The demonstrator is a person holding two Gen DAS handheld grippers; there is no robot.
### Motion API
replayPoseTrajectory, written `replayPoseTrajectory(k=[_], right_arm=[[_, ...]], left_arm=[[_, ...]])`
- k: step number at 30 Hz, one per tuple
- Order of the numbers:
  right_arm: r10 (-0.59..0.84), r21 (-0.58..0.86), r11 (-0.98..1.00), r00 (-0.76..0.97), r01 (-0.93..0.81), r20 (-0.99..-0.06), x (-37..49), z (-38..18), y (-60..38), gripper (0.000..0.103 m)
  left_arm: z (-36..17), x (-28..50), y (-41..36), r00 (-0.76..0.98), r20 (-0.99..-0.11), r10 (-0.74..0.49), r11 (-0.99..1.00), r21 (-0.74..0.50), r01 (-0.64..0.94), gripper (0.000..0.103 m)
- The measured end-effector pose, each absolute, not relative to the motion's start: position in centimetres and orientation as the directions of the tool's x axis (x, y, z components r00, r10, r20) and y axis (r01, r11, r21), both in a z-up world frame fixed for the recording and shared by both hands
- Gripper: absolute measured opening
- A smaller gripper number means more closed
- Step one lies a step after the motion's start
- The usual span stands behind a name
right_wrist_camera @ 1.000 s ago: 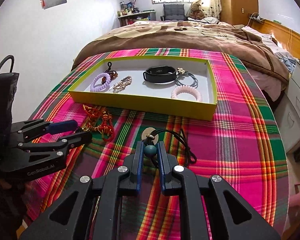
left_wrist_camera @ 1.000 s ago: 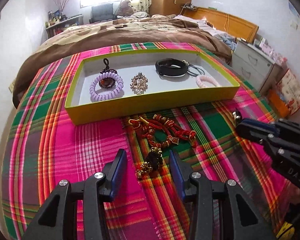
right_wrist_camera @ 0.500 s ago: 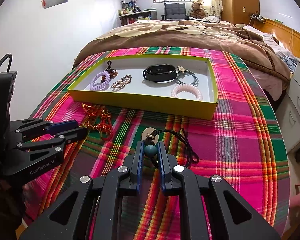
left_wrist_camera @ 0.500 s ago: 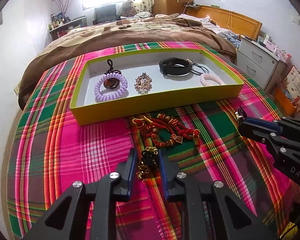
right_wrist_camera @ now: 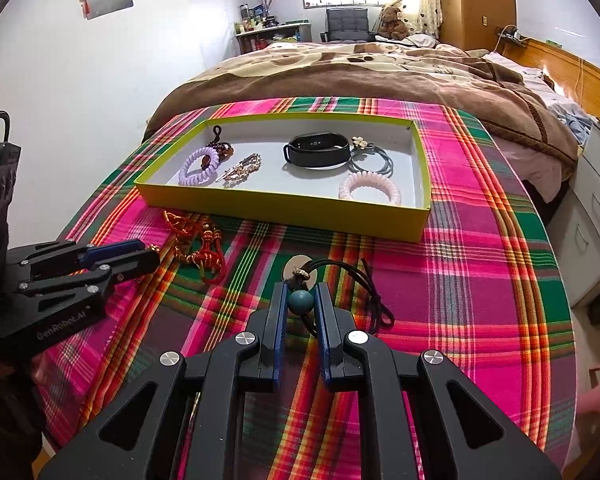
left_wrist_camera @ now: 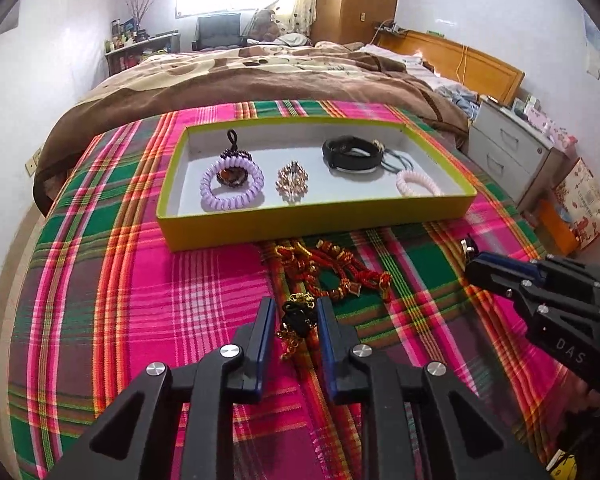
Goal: Organize jewelry
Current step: 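Grasp the black-and-gold bow clip with the left tool while the right tool holds the cord tie, then carry the bow clip and cord tie into the box and open both tools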
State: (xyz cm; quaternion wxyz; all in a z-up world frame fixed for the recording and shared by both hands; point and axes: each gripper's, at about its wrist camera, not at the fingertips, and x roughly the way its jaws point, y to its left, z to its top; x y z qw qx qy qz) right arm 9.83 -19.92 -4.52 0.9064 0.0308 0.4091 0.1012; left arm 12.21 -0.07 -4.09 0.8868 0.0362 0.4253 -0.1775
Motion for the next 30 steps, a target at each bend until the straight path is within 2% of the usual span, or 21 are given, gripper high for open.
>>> replayPoseTrajectory(k=[18, 30], right_arm=[[0.203, 0.120, 0.979, 0.698, -0.167, -0.687, 12.7, -1.0, -19.8, 0.014], [0.185, 0.093, 0.981, 0.691, -0.168, -0.699, 17.3, -1.1, -18.4, 0.014]], left_arm=[[-0.3, 15.4, 2.1, 0.635, -0.713, -0.295, 0.946, -0.128, 0.297, 0.021], [-0.5, 20.0, 3.0, 0.640, -0.719, -0.270, 0.958, -0.137, 0.250, 0.021]])
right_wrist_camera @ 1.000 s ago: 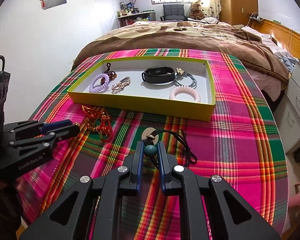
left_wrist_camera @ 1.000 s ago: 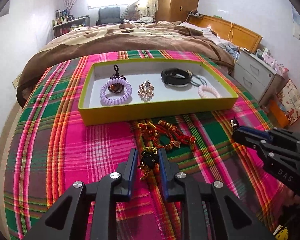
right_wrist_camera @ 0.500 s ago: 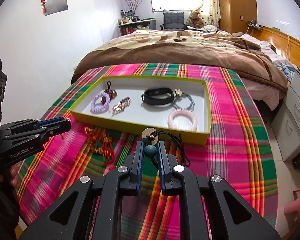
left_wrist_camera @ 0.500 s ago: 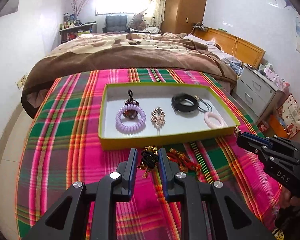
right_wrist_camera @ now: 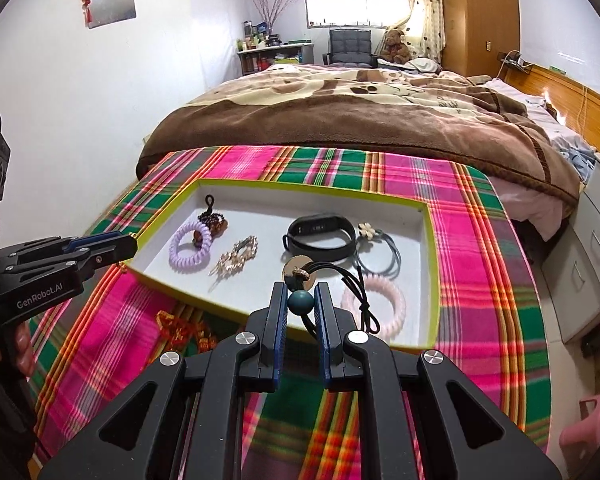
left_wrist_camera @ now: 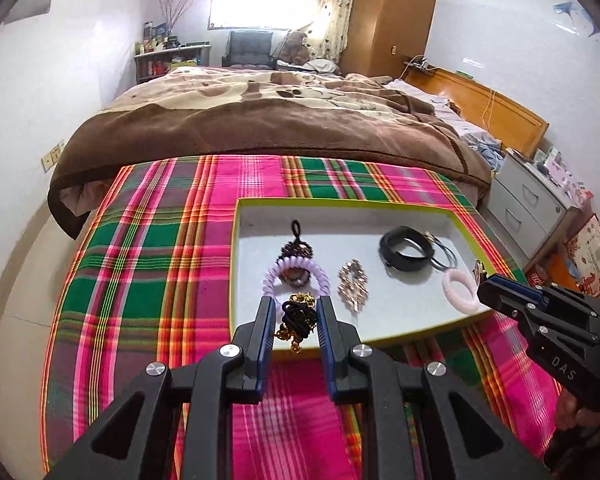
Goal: Organize jewelry
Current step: 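Carry the bow clip and cord tie into the box and open both tools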
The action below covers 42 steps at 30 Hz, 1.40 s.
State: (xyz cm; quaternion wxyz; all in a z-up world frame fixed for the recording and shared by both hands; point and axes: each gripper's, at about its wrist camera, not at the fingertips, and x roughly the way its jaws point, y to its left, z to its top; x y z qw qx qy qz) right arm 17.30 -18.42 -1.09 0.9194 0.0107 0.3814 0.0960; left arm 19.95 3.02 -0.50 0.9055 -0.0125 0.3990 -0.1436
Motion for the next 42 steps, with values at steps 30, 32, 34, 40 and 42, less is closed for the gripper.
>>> replayPoseTrajectory(k=[30, 32, 34, 40, 42], right_arm=[[0.153, 0.059, 0.983, 0.604, -0.173, -0.782, 21.9, -5.4, -17.5, 0.014], [0.152, 0.060, 0.983, 0.602, -0.171, -0.783, 22.0, -5.4, -17.5, 0.014], [0.154, 0.060, 0.983, 0.603, -0.172, -0.783, 21.9, -5.4, -17.5, 0.014], [0.157, 0.060, 0.982, 0.603, -0.178, -0.782, 22.0, -5.5, -17.5, 0.014], [0.158, 0.061, 0.982, 0.603, -0.178, -0.782, 22.0, -5.4, -17.5, 0.014]], left_arm=[[-4.4, 23.9, 2.1, 0.575, -0.780, -0.245, 0.962, -0.121, 0.247, 0.021], [-4.5, 23.8, 2.1, 0.573, -0.781, -0.248, 0.961, -0.122, 0.249, 0.021], [-4.6, 23.9, 2.0, 0.573, -0.782, -0.248, 0.960, -0.120, 0.252, 0.021], [-4.5, 23.7, 1.8, 0.573, -0.780, -0.251, 0.959, -0.120, 0.256, 0.021], [-4.5, 23.7, 1.8, 0.572, -0.782, -0.248, 0.960, -0.119, 0.254, 0.021]])
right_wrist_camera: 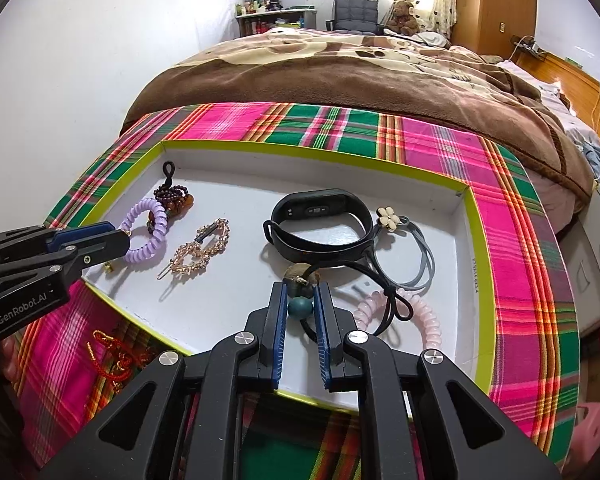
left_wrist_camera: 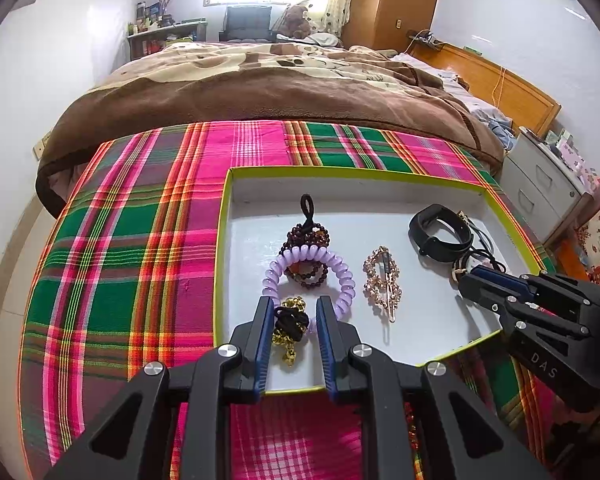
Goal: Organize jewelry
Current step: 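Carry the bow clip and cord tie into the box and open both tools, then grasp the red knotted cord with gold beads using the right tool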
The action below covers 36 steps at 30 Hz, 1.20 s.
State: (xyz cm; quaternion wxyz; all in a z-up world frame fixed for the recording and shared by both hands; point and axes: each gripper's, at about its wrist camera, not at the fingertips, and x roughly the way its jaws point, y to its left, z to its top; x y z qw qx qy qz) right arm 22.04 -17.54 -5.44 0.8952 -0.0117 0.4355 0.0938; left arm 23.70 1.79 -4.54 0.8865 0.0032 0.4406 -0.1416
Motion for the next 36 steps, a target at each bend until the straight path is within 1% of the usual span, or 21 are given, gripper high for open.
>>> replayPoseTrajectory(k=[4, 6, 7, 9, 12, 20, 23, 25, 36], right_arm=[[0.156, 0.059, 0.983, 0.606, -0.176, -0.780, 21.9, -5.4, -17.5, 0.014], [0.161, 0.064, 0.982, 0.606, -0.178, -0.779, 21.8, -5.4, -17.5, 0.014], [0.161, 0.064, 0.982, 0.607, -0.178, -0.778, 21.7, -5.4, -17.5, 0.015], [0.161, 0.066, 0.982, 0.609, -0.175, -0.777, 21.7, -5.3, -17.4, 0.020], [0.165, 0.074, 0.982, 0.610, -0.172, -0.775, 21.5, -5.2, -17.6, 0.028], [0.160, 0.073, 0.984, 0.624, -0.163, -0.765, 20.8, -4.6, -17.5, 0.028], [0.161, 0.078, 0.984, 0.630, -0.157, -0.760, 20.4, -4.3, -17.6, 0.031], [0.166, 0.083, 0.984, 0.635, -0.158, -0.754, 20.0, -4.0, -17.6, 0.047], [0.203, 0.109, 0.977, 0.658, -0.182, -0.725, 17.2, -3.0, -17.4, 0.048]], left_arm=[[-4.5, 23.6, 1.6, 0.572, -0.781, -0.249, 0.959, -0.118, 0.256, 0.021], [-4.5, 23.5, 1.7, 0.573, -0.780, -0.251, 0.959, -0.122, 0.255, 0.023], [-4.4, 23.4, 1.8, 0.574, -0.779, -0.254, 0.959, -0.125, 0.255, 0.024], [-4.3, 23.2, 1.8, 0.576, -0.776, -0.258, 0.958, -0.129, 0.254, 0.030], [-3.9, 22.8, 1.8, 0.586, -0.764, -0.271, 0.955, -0.138, 0.262, 0.033], [-2.9, 21.7, 1.4, 0.599, -0.749, -0.283, 0.951, -0.139, 0.276, 0.035], [-2.5, 21.2, 1.5, 0.604, -0.743, -0.287, 0.951, -0.144, 0.275, 0.039], [-2.2, 20.8, 1.5, 0.609, -0.738, -0.291, 0.950, -0.148, 0.275, 0.039], [-0.6, 17.4, 2.1, 0.644, -0.709, -0.288, 0.952, -0.140, 0.272, 0.040]])
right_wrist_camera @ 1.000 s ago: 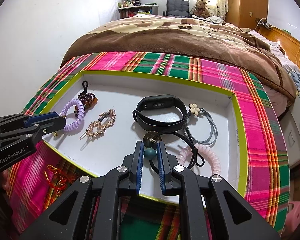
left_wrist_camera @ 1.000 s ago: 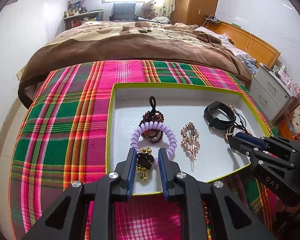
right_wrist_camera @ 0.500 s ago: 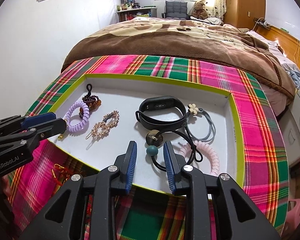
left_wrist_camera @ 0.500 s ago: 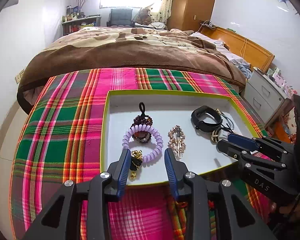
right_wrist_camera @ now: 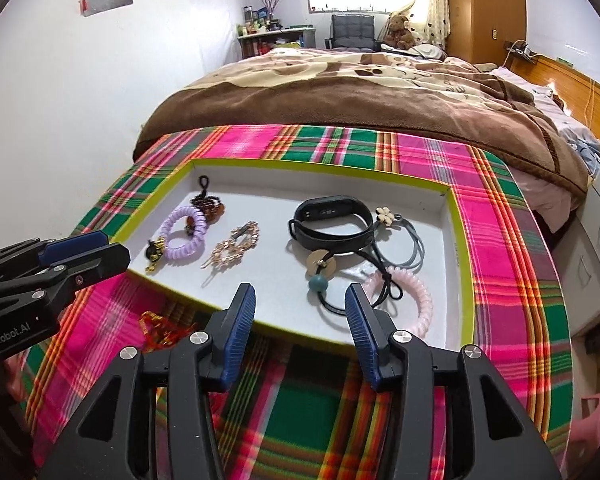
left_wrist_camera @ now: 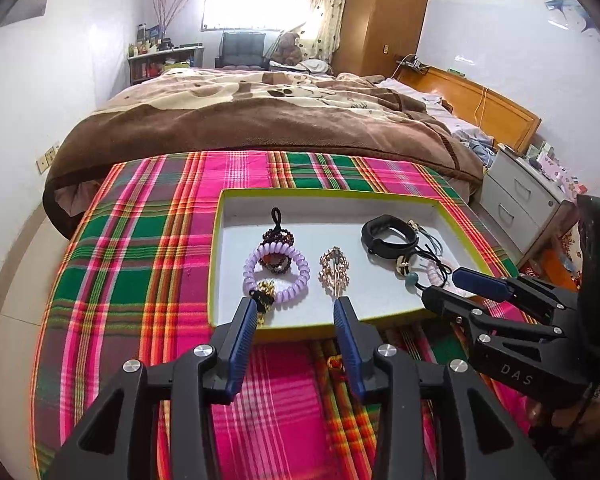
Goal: Organize jewelry
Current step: 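Grasp the red knotted cord with gold beads using the right tool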
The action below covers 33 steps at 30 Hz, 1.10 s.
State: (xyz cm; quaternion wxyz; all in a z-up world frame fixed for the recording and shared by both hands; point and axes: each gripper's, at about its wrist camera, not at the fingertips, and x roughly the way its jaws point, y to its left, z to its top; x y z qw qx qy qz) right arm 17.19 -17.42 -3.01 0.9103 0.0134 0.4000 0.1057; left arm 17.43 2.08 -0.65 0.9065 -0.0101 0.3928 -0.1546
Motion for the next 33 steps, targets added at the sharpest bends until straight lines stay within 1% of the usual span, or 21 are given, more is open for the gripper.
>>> replayPoseTrajectory(k=[5, 13, 17, 27, 29, 31, 33], right_arm=[[0.243, 0.129, 0.968, 0.659, -0.217, -0.712, 15.6, -2.7, -17.0, 0.048], [0.260, 0.108, 0.956, 0.613, -0.274, -0.746, 14.6, -4.6, -14.4, 0.048], [0.245, 0.078, 0.954, 0.601, -0.289, -0.761, 14.6, -5.2, -13.3, 0.048], [0.225, 0.070, 0.959, 0.587, -0.274, -0.777, 15.3, -6.1, -12.6, 0.048], [0.217, 0.070, 0.963, 0.589, -0.261, -0.778, 15.3, -6.1, -12.9, 0.044], [0.213, 0.073, 0.964, 0.583, -0.254, -0.784, 15.5, -6.1, -12.9, 0.034], [0.212, 0.073, 0.964, 0.580, -0.254, -0.787, 15.5, -6.2, -12.9, 0.031]], left_arm=[[-0.5, 15.7, 3.7, 0.654, -0.697, -0.292, 0.955, -0.174, 0.241, 0.040], [-1.1, 13.8, 5.1, 0.653, -0.705, -0.275, 0.960, -0.170, 0.221, 0.040], [-1.6, 13.1, 5.6, 0.645, -0.713, -0.274, 0.961, -0.174, 0.215, 0.040], [-2.3, 12.4, 6.3, 0.634, -0.720, -0.282, 0.959, -0.191, 0.209, 0.040], [-2.4, 12.3, 6.5, 0.634, -0.720, -0.281, 0.959, -0.194, 0.206, 0.040], [-2.4, 12.3, 6.7, 0.635, -0.721, -0.279, 0.960, -0.194, 0.202, 0.040], [-2.5, 12.4, 6.7, 0.633, -0.722, -0.279, 0.960, -0.195, 0.200, 0.040]])
